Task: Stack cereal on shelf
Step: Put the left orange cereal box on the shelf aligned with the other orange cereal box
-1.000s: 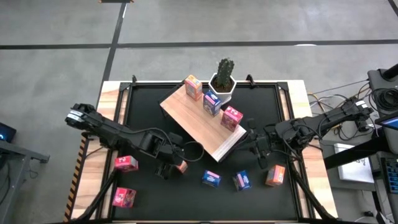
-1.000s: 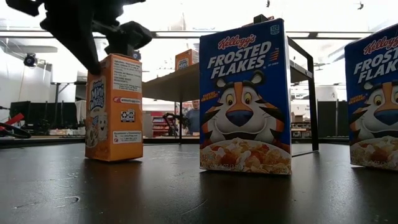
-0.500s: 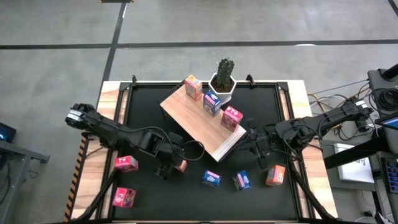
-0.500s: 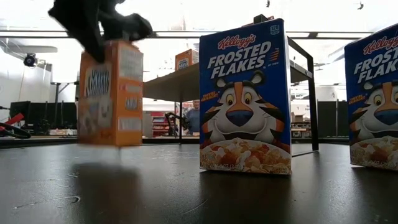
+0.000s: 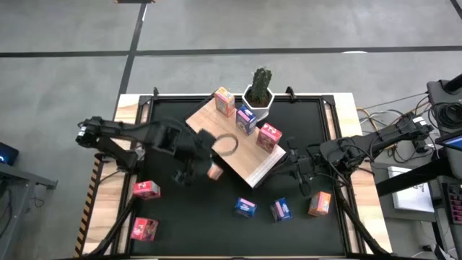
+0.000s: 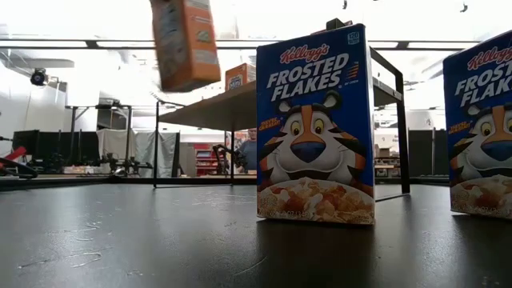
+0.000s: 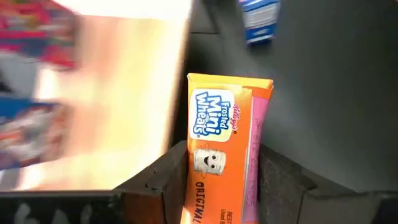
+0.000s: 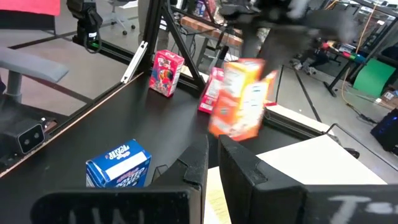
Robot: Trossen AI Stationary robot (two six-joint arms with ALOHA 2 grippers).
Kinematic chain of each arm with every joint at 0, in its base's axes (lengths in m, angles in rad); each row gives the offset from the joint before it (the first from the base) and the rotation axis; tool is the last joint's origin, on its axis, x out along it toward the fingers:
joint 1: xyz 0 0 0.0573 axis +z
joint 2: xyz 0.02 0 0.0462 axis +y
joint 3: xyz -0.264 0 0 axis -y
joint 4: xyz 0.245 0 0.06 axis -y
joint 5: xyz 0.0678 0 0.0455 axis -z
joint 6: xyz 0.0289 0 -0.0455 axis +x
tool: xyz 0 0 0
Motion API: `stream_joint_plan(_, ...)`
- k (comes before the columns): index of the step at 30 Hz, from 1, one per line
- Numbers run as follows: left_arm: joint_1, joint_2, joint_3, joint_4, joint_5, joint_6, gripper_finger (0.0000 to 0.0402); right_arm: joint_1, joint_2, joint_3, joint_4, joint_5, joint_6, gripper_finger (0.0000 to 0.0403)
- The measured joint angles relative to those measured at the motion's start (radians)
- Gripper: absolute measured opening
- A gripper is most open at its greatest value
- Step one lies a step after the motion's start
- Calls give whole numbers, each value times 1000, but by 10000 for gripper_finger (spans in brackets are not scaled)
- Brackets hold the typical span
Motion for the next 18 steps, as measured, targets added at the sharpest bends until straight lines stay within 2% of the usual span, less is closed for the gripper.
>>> stream_joint_plan(3,97,0,50,-21,19,75,145,0,0,0,0,0,0,28)
stream_joint_plan(12,427,0,89,-19,255,201,145,0,0,0,7,0,0,28)
stream_joint_plan(18,535,0,88,-19,318,218,145,0,0,0,8,0,0,28)
